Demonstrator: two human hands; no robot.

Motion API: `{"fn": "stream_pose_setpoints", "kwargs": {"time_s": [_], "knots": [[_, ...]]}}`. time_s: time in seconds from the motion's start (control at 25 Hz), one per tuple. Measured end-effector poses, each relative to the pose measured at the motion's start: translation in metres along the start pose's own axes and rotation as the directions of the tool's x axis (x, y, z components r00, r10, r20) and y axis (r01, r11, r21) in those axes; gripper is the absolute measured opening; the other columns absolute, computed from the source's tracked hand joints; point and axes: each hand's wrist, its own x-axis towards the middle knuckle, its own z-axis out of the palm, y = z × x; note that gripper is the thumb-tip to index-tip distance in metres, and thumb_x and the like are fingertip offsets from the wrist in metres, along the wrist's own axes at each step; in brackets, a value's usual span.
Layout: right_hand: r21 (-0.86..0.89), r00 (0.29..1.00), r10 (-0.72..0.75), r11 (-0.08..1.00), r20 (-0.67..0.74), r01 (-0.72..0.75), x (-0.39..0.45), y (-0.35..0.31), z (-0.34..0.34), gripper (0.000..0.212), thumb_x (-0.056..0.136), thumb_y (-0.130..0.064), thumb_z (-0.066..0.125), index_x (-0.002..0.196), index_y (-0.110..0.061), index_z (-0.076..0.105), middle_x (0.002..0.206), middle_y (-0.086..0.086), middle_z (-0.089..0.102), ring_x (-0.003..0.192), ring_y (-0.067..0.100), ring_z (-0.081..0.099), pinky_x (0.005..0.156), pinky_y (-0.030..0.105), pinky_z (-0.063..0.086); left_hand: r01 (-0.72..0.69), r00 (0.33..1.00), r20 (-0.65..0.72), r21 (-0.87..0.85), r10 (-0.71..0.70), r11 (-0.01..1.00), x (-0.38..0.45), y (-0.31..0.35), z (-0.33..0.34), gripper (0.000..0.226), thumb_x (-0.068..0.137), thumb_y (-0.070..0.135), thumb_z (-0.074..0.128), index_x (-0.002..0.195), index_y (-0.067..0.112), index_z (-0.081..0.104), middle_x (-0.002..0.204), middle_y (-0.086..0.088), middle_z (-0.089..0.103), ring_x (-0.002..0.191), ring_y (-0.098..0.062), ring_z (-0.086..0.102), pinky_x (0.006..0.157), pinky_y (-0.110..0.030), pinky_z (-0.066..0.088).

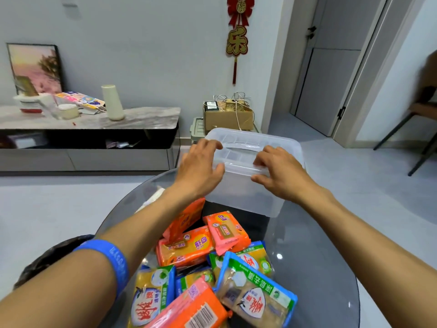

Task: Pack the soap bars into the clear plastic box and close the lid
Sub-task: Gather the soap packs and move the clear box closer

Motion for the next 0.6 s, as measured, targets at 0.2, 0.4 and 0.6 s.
{"fn": "stream_pose_setpoints", "kwargs": {"time_s": [0.2,0.4,0.6], "knots": [[0.23,0.999,0.033,0.973,-0.015,-0.029,-0.004,0.0,-0.003,0.024,0.079,-0.031,0.076,0.091,-0.019,0.058,0.092,-0.003,0.053,0.086,0.019,0.049,0.074,0.034,0.044,-0.075,0.987,0.144,0.034,0.069,0.997,-0.022,-0.006,-0.012,0.064,0.081,0.024,0.061,0.14,0.022,0.034,0.15,-0.006,0.028,0.134,-0.027,0.029,0.103,-0.047,0.039],[0.333,0.985,0.112,0.941,-0.133,-0.063,-0.004,0.003,-0.018,0.024,0.079,-0.027,0.078,0.091,-0.018,0.059,0.093,0.0,0.057,0.083,0.019,0.05,0.07,0.029,0.041,-0.176,0.951,-0.233,0.13,0.203,0.976,-0.02,0.002,-0.014,0.043,0.074,0.021,0.066,0.114,0.016,0.05,0.125,-0.01,0.048,0.11,-0.029,0.047,0.083,-0.04,0.043],[0.284,0.914,0.278,0.939,-0.297,-0.193,-0.016,0.027,-0.043,0.025,0.08,-0.025,0.076,0.093,-0.009,0.061,0.096,0.007,0.059,0.09,0.026,0.054,0.077,0.04,0.048,-0.219,0.927,0.354,0.244,0.124,0.945,0.001,0.022,0.018,0.057,0.077,0.055,0.064,0.123,0.025,0.049,0.12,-0.003,0.056,0.117,-0.026,0.048,0.109,-0.051,0.022]]}}
